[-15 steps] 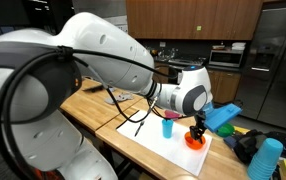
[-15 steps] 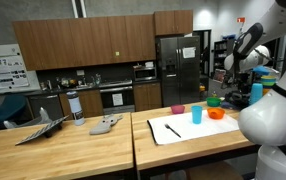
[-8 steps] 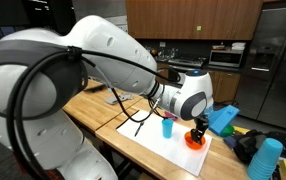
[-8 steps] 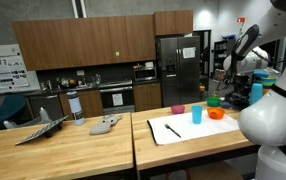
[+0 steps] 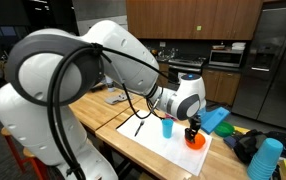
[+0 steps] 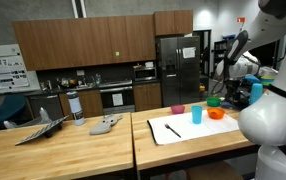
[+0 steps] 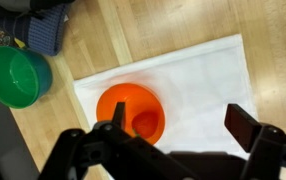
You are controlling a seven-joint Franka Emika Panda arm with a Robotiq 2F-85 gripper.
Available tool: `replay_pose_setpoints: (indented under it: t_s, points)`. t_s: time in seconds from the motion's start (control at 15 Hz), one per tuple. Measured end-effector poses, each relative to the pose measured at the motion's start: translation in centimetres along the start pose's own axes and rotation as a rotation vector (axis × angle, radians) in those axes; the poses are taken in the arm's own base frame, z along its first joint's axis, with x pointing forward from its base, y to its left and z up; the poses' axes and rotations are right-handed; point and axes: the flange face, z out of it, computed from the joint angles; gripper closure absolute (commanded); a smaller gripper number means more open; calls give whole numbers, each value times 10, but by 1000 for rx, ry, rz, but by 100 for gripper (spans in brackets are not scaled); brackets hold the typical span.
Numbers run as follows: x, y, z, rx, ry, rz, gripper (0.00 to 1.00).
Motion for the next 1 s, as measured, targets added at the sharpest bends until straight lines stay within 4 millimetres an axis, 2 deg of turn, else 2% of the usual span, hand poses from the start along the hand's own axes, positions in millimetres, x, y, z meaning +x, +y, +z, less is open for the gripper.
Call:
replay_pose_setpoints:
  t_s: [0.27, 0.53, 1.0]
  points:
    - [24, 4, 18, 11, 0, -29, 0]
    - [35, 6, 31, 19, -4, -46, 0]
    - [41, 17, 38, 34, -22, 148, 0]
